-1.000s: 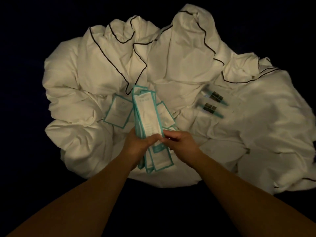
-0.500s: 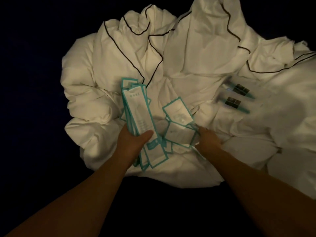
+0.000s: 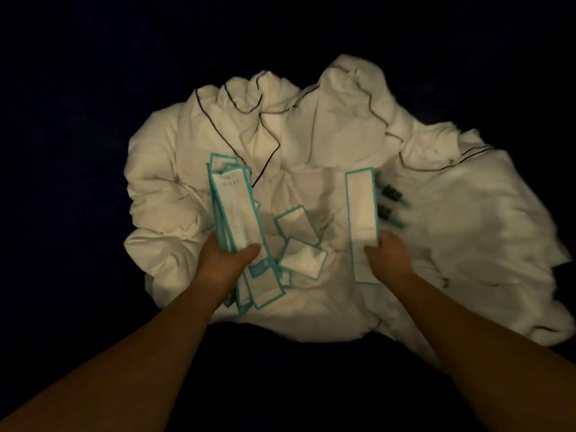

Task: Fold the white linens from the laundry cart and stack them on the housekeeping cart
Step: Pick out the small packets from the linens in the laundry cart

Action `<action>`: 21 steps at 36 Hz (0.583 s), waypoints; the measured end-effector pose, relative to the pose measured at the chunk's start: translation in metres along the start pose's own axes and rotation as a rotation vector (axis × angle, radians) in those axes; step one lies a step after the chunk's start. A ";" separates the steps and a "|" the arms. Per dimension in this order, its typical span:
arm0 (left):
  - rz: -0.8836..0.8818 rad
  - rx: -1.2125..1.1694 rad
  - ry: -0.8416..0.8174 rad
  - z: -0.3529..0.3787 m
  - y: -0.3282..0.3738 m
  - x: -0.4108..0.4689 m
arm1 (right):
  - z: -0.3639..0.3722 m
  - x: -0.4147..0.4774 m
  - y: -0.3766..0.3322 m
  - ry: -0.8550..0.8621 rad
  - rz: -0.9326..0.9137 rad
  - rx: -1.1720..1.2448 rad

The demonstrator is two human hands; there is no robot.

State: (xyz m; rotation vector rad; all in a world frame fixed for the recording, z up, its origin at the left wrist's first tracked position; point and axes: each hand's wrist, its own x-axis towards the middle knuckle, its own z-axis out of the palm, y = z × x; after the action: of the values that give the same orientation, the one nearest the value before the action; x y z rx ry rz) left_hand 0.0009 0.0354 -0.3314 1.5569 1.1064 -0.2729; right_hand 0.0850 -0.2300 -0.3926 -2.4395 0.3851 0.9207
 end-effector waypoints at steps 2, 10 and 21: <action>0.015 -0.041 -0.001 0.005 0.024 -0.016 | -0.026 -0.015 -0.018 -0.052 -0.060 0.213; 0.046 -0.211 -0.134 0.020 0.138 -0.114 | -0.131 -0.141 -0.115 -0.314 -0.219 0.784; 0.150 -0.362 -0.286 -0.007 0.241 -0.302 | -0.265 -0.284 -0.120 -0.138 -0.499 0.699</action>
State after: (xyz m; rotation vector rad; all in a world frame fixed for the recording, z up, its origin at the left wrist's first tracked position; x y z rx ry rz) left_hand 0.0217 -0.0850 0.0350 1.2254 0.7623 -0.1750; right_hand 0.0695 -0.2501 0.0133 -1.6995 0.0221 0.5931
